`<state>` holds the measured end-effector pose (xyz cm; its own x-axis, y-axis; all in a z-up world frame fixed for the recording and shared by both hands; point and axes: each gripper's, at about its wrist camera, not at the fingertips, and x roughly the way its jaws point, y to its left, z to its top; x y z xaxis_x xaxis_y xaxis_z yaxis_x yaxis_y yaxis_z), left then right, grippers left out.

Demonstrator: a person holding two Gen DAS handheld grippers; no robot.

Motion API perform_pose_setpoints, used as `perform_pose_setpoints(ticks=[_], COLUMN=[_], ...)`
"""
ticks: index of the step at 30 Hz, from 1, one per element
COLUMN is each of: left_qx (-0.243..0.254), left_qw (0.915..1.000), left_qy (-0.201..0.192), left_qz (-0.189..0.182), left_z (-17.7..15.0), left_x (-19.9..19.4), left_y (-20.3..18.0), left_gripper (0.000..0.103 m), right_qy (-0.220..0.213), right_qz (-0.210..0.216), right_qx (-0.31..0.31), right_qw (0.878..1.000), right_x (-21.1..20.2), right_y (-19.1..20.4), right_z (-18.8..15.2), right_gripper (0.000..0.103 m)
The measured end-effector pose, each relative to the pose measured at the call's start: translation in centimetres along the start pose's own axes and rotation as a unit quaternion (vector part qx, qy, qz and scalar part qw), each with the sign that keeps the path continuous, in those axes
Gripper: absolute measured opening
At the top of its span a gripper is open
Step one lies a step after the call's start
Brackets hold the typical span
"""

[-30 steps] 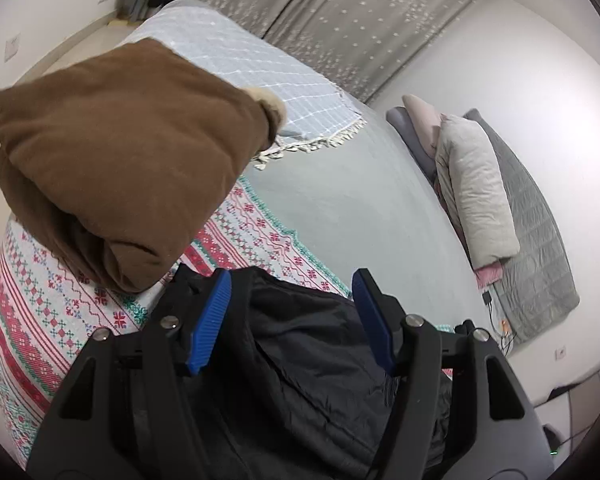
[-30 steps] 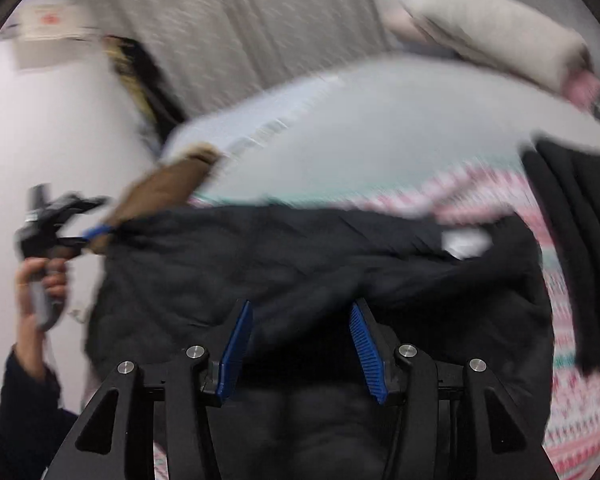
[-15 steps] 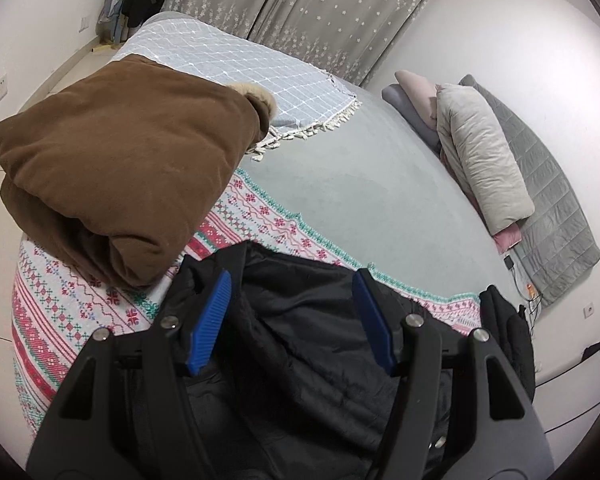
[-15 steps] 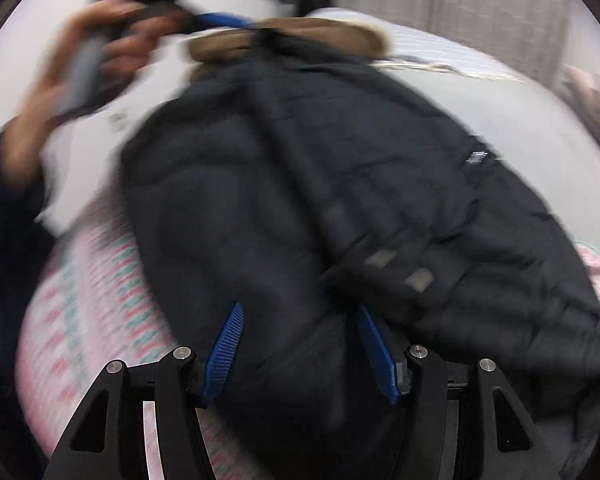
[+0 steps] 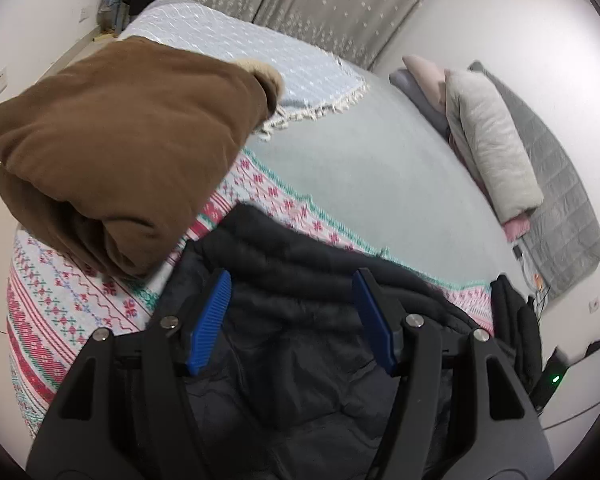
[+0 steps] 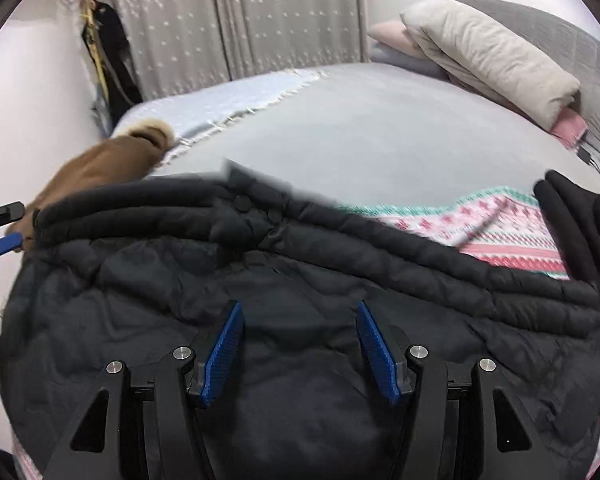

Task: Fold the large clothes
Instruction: 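Lower the folded jacket onto the blanket with both grippers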

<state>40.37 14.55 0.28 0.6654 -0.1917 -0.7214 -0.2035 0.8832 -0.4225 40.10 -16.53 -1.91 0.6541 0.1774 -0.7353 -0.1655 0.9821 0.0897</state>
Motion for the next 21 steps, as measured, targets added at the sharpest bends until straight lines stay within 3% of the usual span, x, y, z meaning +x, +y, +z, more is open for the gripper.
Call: perform_pose_setpoints(ticks=[6, 10, 13, 17, 21], left_qx=[0.064, 0.1, 0.12, 0.133, 0.138], left_qw=[0.9965, 0.9906, 0.9857, 0.9821, 0.9815], left_qy=[0.039, 0.039, 0.024, 0.011, 0.006], left_qz=[0.038, 0.085, 0.116, 0.132, 0.133], left_z=[-2.7, -4.1, -4.4, -4.7, -4.8], left_x=[3.3, 5.1, 5.6, 5.7, 4.0], left_y=[-1.9, -2.0, -1.7, -1.1, -1.3], left_gripper=[0.064, 0.064, 0.065, 0.065, 0.065], right_qy=[0.021, 0.053, 0.042, 0.023, 0.001], right_qz=[0.014, 0.005, 0.001, -0.029, -0.031], right_qx=[0.065, 0.053, 0.041, 0.083, 0.104], right_qw=[0.998, 0.997, 0.998, 0.996, 0.994], right_x=[-1.1, 0.0, 0.6, 0.5, -3.4], right_y=[-2.9, -2.9, -3.7, -6.4, -6.7], right_z=[-0.6, -2.0, -2.6, -2.5, -2.2], right_gripper=[0.06, 0.06, 0.064, 0.064, 0.064])
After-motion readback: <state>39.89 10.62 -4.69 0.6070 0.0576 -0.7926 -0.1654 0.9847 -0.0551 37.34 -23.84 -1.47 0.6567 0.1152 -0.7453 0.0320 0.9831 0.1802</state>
